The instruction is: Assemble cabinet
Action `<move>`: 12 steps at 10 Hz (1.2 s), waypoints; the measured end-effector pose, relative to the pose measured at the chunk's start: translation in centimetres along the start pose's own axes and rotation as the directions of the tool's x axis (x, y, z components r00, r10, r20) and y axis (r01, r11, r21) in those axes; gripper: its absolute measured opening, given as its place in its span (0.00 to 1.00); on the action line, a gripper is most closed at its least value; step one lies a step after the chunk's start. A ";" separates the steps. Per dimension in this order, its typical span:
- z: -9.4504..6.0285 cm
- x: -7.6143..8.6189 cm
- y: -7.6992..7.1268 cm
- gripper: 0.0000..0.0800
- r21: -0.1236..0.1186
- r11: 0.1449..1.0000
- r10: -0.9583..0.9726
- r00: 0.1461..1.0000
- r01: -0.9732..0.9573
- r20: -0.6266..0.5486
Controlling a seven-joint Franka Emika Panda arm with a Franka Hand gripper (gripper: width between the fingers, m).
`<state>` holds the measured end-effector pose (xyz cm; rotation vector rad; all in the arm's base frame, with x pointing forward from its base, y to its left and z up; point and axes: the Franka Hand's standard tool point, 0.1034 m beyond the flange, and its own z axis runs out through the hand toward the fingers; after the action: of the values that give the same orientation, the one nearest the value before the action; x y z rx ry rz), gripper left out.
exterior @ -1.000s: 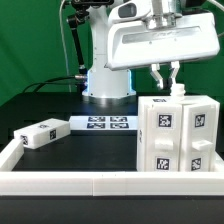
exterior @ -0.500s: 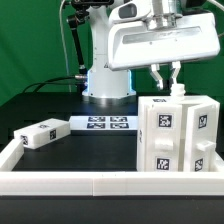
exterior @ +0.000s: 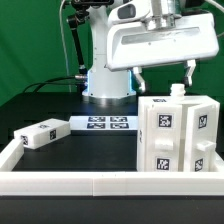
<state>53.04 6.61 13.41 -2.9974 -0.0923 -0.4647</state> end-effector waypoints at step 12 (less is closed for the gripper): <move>-1.4 -5.1 14.0 1.00 -0.087 0.978 0.198 0.975 -0.190 0.100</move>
Offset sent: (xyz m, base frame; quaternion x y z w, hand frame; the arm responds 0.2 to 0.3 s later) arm -0.0268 -0.0795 -0.0066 0.0012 -0.0073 0.0175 0.9998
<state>48.79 -7.70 11.83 -3.0635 0.2137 -0.2915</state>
